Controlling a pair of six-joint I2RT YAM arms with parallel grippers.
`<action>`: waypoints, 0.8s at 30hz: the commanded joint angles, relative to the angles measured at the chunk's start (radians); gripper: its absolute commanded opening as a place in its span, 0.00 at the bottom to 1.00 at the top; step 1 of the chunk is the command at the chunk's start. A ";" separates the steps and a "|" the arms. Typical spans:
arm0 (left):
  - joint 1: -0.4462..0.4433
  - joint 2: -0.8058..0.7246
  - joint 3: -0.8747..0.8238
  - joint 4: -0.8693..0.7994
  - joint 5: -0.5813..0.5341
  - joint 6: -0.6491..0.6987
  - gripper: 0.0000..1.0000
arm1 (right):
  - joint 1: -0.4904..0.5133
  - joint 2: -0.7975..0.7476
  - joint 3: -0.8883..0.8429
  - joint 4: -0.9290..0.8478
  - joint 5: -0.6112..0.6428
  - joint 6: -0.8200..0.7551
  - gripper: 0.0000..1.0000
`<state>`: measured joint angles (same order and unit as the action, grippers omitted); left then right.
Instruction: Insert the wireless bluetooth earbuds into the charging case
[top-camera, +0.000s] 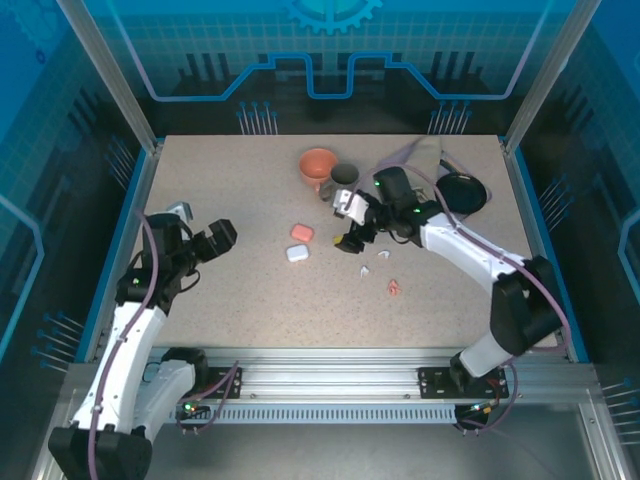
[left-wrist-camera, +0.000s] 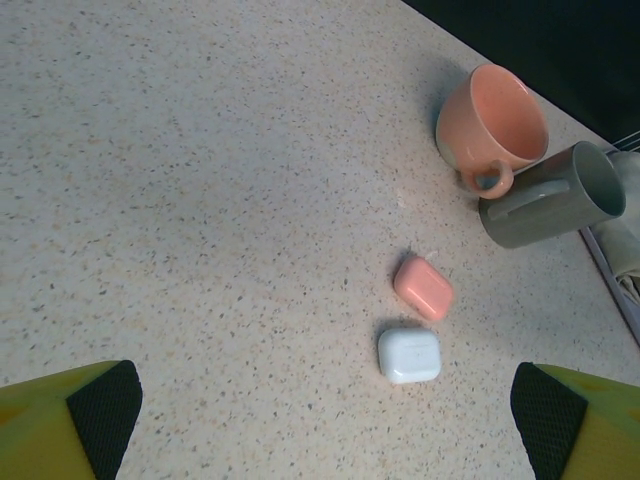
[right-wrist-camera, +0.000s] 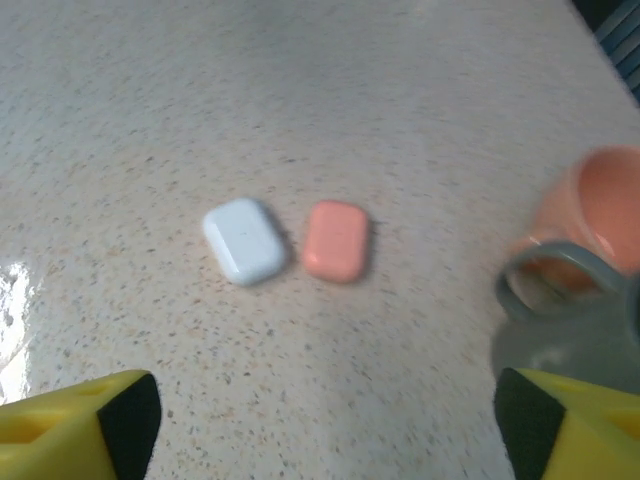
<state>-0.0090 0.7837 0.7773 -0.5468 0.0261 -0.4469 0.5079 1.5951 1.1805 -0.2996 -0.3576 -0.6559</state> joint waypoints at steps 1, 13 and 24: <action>0.009 -0.038 -0.008 -0.061 -0.028 -0.002 0.99 | 0.051 0.089 0.108 -0.104 -0.068 -0.160 0.85; 0.009 -0.099 0.015 -0.108 -0.053 0.048 0.99 | 0.180 0.400 0.388 -0.277 0.013 -0.299 0.78; 0.009 -0.113 -0.001 -0.078 -0.021 0.037 0.99 | 0.236 0.599 0.582 -0.418 0.121 -0.332 0.76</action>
<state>-0.0090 0.6796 0.7769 -0.6342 -0.0177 -0.4175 0.7269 2.1593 1.7184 -0.6449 -0.2676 -0.9672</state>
